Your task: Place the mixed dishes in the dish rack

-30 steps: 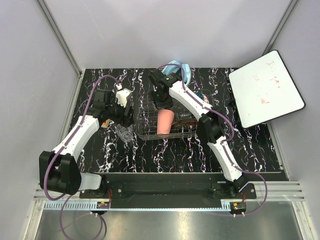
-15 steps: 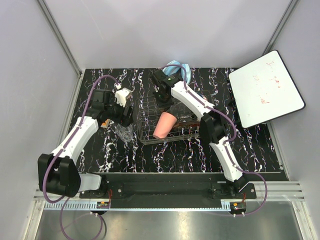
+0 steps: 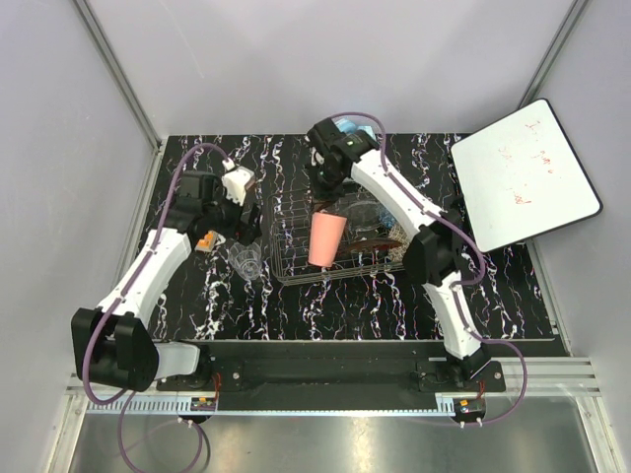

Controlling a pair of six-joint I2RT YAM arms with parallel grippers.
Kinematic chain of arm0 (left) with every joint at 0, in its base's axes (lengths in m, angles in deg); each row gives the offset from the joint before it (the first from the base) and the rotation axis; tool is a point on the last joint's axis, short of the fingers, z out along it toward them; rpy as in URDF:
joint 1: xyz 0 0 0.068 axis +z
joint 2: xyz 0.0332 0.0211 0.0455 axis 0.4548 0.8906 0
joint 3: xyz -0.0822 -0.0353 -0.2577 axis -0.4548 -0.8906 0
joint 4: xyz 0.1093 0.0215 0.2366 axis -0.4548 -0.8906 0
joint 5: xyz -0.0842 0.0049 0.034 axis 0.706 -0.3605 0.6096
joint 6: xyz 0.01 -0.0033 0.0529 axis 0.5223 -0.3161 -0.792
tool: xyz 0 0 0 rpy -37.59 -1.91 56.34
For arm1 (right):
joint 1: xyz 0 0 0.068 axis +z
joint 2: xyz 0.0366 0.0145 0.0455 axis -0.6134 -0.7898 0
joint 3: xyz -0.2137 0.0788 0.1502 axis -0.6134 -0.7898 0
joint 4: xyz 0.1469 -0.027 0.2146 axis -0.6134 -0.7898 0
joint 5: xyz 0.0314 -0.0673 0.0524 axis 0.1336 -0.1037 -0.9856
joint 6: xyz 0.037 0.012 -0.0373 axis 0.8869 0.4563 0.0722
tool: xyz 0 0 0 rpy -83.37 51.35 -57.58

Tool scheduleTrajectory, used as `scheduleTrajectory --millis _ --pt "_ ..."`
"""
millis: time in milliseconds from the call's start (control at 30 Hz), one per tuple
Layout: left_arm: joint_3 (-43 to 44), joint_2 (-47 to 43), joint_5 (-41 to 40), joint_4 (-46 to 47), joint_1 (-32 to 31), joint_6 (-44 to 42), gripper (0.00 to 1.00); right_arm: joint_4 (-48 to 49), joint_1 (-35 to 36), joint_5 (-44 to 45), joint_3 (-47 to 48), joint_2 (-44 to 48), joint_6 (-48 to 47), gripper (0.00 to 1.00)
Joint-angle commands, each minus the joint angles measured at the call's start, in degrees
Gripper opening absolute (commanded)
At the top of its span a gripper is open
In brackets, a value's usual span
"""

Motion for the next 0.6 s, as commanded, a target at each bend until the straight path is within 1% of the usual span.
scheduleTrajectory --millis 0,200,267,367,400,433,467,500,533,567 --pt "7.25 -2.35 0.46 0.27 1.52 2.96 0.99 1.05 -1.94 -6.6 3.83 8.23 4.09 0.0" --pt "12.0 -0.24 6.86 -3.33 3.71 6.04 0.99 2.72 -3.09 -7.05 -0.29 11.57 5.15 0.0" --pt "14.37 1.6 8.89 -4.39 4.42 7.97 0.99 5.17 -3.35 -7.75 -2.49 12.71 6.55 0.0" --pt "18.76 5.29 17.93 -7.63 6.79 12.18 0.99 10.79 -4.05 -9.76 -5.3 15.52 10.41 0.0" --pt "20.34 6.69 24.31 -9.82 8.36 14.28 0.99 12.64 -4.23 -10.73 -6.87 16.05 11.81 0.0" --pt "23.4 10.01 28.11 -10.89 9.33 16.74 0.99 16.83 -4.49 -12.57 -7.67 16.66 14.7 0.0" --pt "24.74 11.78 32.07 -11.68 9.69 18.33 0.99 19.05 -4.58 -13.54 -8.55 17.63 16.29 0.0" --pt "25.71 13.45 39.68 -12.12 11.61 20.17 0.99 20.98 -4.58 -14.42 -9.52 18.07 17.62 0.0" --pt "27.2 16.43 42.88 -12.3 12.06 23.41 0.99 24.4 -4.58 -15.56 -9.79 18.51 19.98 0.0" --pt "27.82 17.68 45.18 -12.3 12.5 24.49 0.99 25.74 -4.58 -16.1 -9.96 19.3 21.05 0.0"
